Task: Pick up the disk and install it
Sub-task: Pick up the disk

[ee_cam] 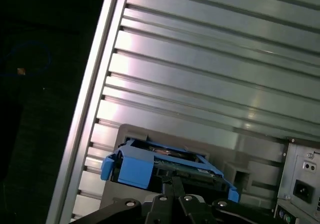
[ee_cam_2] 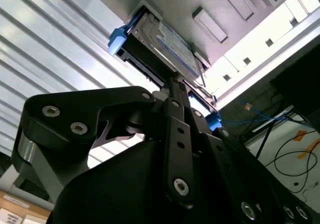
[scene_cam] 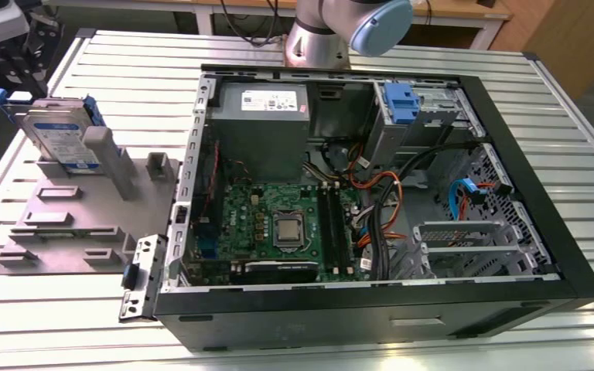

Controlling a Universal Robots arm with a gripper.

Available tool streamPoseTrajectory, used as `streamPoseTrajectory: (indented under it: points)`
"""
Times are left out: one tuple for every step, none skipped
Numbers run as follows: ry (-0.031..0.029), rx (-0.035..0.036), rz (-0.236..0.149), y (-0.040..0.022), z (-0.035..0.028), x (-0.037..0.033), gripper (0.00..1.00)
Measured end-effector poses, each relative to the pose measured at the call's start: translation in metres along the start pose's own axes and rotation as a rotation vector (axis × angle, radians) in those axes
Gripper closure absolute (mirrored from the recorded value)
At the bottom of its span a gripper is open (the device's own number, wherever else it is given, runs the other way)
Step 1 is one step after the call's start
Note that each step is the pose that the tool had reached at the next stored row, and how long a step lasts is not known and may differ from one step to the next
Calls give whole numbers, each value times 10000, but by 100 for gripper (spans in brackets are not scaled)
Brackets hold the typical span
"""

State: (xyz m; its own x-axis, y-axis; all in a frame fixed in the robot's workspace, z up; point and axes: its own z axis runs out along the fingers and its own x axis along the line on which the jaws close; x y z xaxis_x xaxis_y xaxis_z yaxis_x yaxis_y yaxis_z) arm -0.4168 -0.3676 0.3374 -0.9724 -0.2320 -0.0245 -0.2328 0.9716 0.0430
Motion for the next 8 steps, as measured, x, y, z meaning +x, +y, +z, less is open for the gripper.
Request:
streamPoseTrajectory:
  points:
    - [7,-5,-164,0,1,0,89]
    - [14,-9,-345,0,1,0,89]
    - [22,-13,-524,0,1,0,89]
    - [30,-17,-704,0,2,0,89]
    - [38,-22,-883,0,2,0,89]
    - [46,-26,-1062,0,2,0,89]
    - [53,-30,-1244,0,3,0,89]
    - [61,-35,-1432,0,3,0,89]
